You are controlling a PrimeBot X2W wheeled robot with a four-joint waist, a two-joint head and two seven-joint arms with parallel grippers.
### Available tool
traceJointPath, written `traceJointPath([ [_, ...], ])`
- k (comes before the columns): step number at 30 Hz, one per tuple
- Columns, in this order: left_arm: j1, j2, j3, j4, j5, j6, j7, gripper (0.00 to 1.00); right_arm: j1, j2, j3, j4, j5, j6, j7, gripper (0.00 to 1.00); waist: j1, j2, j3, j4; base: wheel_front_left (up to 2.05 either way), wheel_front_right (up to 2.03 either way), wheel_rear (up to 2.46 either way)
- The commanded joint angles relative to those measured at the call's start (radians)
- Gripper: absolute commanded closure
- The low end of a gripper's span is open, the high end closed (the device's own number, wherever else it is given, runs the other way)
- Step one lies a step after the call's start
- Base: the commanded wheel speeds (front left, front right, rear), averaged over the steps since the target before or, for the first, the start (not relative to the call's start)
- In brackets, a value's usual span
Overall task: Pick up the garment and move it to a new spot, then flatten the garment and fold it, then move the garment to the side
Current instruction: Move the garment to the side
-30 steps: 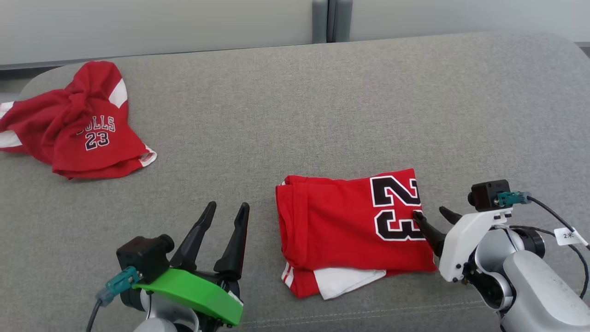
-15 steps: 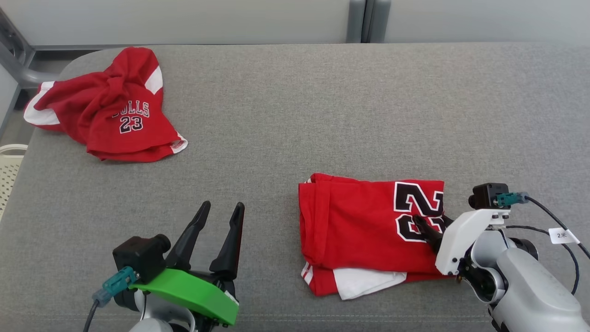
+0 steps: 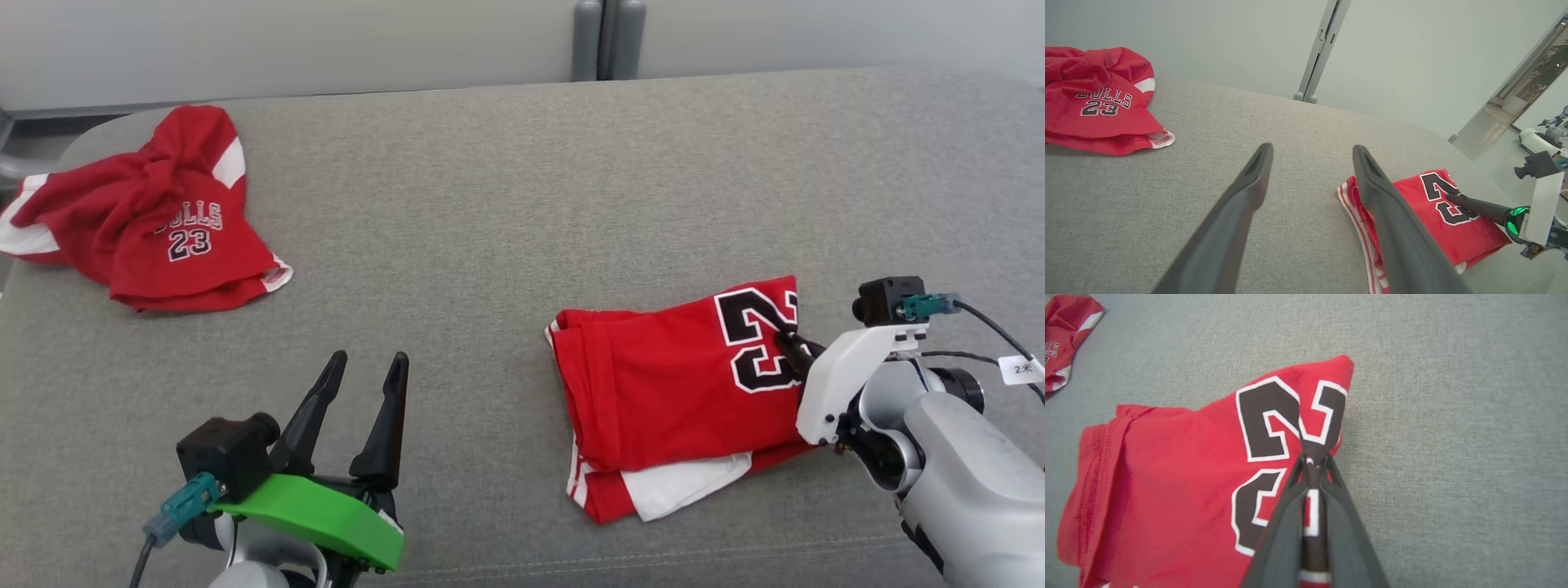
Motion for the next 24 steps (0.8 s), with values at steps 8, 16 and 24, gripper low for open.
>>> traceJointPath([
  [8, -0.007, 0.004, 0.022, 0.012, 0.003, 0.010, -0.027, 0.00, -0.060, -0.054, 0.019, -0.010, 0.004, -0.001, 0.013, 1.00, 0.0000, -0.0001, -0.027, -0.228, 0.00, 0.00, 0.00],
  [16, -0.033, 0.024, 0.037, 0.011, 0.016, 0.017, -0.029, 0.00, -0.130, -0.029, 0.053, -0.005, -0.006, -0.001, 0.018, 1.00, 0.0000, -0.0001, 0.005, -0.377, 0.00, 0.00, 0.00],
  [24, -0.051, 0.045, 0.047, -0.005, 0.021, 0.024, -0.016, 0.00, -0.184, 0.003, 0.069, 0.035, 0.003, -0.001, -0.006, 1.00, 0.0000, -0.0001, 0.043, -0.404, 0.00, 0.00, 0.00],
])
